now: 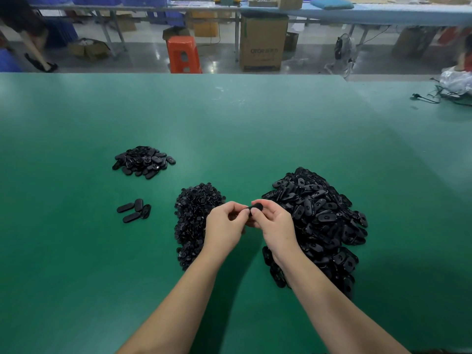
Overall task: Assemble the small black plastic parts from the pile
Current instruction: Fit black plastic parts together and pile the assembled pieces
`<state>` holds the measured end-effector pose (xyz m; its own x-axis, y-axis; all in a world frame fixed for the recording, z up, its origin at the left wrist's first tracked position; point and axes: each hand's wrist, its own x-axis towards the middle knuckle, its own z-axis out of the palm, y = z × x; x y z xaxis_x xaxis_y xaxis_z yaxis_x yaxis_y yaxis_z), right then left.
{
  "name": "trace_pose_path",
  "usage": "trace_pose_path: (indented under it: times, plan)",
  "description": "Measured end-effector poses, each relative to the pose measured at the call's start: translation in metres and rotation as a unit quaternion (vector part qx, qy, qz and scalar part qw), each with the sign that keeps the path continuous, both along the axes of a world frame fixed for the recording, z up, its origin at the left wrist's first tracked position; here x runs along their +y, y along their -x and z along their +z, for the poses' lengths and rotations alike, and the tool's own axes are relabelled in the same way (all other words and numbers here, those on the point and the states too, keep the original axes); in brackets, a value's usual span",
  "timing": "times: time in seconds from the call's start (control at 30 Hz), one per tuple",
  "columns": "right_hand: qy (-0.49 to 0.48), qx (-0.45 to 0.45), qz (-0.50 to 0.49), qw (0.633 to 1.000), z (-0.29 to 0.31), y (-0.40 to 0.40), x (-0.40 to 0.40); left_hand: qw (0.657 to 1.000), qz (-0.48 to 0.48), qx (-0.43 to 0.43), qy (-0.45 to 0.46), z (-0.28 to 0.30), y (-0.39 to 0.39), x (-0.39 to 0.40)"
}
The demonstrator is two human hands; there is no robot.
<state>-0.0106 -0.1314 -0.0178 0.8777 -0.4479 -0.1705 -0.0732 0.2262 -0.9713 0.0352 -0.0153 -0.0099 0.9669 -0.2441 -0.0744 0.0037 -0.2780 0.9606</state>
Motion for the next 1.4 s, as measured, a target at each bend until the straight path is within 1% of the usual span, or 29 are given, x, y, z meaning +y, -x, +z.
trace_pose_path:
  times: [0.1, 0.23, 0.3, 0.33, 0.37, 0.4, 0.47, 0.5, 0.57, 0.63, 0.67, 0.7, 0.73, 0.77, 0.83, 0.93, 1.0, 1.1, 1.17, 1.23, 1.27, 1.3, 1.4]
  plan:
    - [0.07, 0.014, -0.003, 0.997, -0.004, -0.002, 0.0, 1.0, -0.006, 0.005, 0.003, -0.003, 0.0, 0.0]
    - [0.11, 0.018, 0.013, 0.994, -0.006, -0.001, -0.002, 1.0, -0.012, 0.005, 0.002, -0.007, -0.002, 0.002]
    - [0.145, 0.036, 0.038, 0.988, -0.005, -0.002, -0.004, 1.0, -0.018, -0.003, -0.022, -0.009, -0.006, 0.007]
    - [0.192, 0.053, 0.053, 0.978, -0.005, -0.002, -0.007, 0.999, -0.014, -0.015, -0.043, -0.011, -0.009, 0.011]
    - [0.272, 0.076, 0.064, 0.957, -0.006, -0.003, -0.012, 0.998, -0.003, -0.028, -0.064, -0.012, -0.013, 0.017]
    - [0.37, 0.099, 0.068, 0.921, -0.006, -0.003, -0.018, 0.996, 0.019, -0.039, -0.083, -0.013, -0.019, 0.025]
    - [0.55, 0.134, 0.046, 0.823, -0.003, -0.002, -0.034, 0.99, 0.085, -0.04, -0.11, -0.016, -0.033, 0.047]
    - [0.604, 0.154, 0.035, 0.781, 0.0, -0.002, -0.044, 0.985, 0.127, -0.029, -0.114, -0.019, -0.041, 0.061]
    - [0.662, 0.212, 0.029, 0.718, 0.006, -0.002, -0.066, 0.971, 0.208, 0.0, -0.115, -0.026, -0.057, 0.091]
    - [0.697, 0.28, 0.048, 0.659, 0.01, -0.001, -0.084, 0.956, 0.265, 0.026, -0.121, -0.034, -0.068, 0.119]
    - [0.704, 0.31, 0.069, 0.635, 0.012, -0.001, -0.091, 0.949, 0.285, 0.036, -0.128, -0.038, -0.071, 0.131]
    - [0.699, 0.335, 0.093, 0.624, 0.013, -0.002, -0.095, 0.943, 0.3, 0.042, -0.14, -0.041, -0.073, 0.141]
    - [0.685, 0.353, 0.112, 0.627, 0.014, -0.002, -0.097, 0.937, 0.31, 0.042, -0.154, -0.043, -0.074, 0.15]
    - [0.668, 0.362, 0.123, 0.638, 0.015, -0.002, -0.098, 0.933, 0.317, 0.039, -0.166, -0.044, -0.074, 0.155]
    - [0.65, 0.364, 0.129, 0.655, 0.014, 0.0, -0.098, 0.928, 0.322, 0.023, -0.185, -0.043, -0.072, 0.158]
    - [0.65, 0.344, 0.112, 0.668, 0.014, 0.002, -0.095, 0.925, 0.323, -0.023, -0.2, -0.039, -0.065, 0.15]
    - [0.646, 0.325, 0.09, 0.685, 0.013, 0.002, -0.095, 0.928, 0.31, -0.054, -0.2, -0.036, -0.061, 0.141]
    - [0.629, 0.298, 0.051, 0.716, 0.011, 0.003, -0.097, 0.935, 0.252, -0.112, -0.223, -0.032, -0.058, 0.124]
    - [0.627, 0.274, 0.02, 0.729, 0.01, 0.006, -0.098, 0.937, 0.197, -0.15, -0.246, -0.03, -0.054, 0.109]
    - [0.625, 0.245, -0.013, 0.741, 0.011, 0.007, -0.099, 0.932, 0.128, -0.173, -0.291, -0.028, -0.05, 0.095]
    - [0.614, 0.226, -0.026, 0.756, 0.012, 0.007, -0.098, 0.925, 0.093, -0.176, -0.325, -0.028, -0.048, 0.088]
    - [0.59, 0.204, -0.035, 0.781, 0.013, 0.007, -0.097, 0.915, 0.064, -0.176, -0.358, -0.029, -0.046, 0.082]
    - [0.453, 0.144, -0.028, 0.879, 0.019, 0.004, -0.089, 0.892, 0.016, -0.162, -0.422, -0.034, -0.042, 0.071]
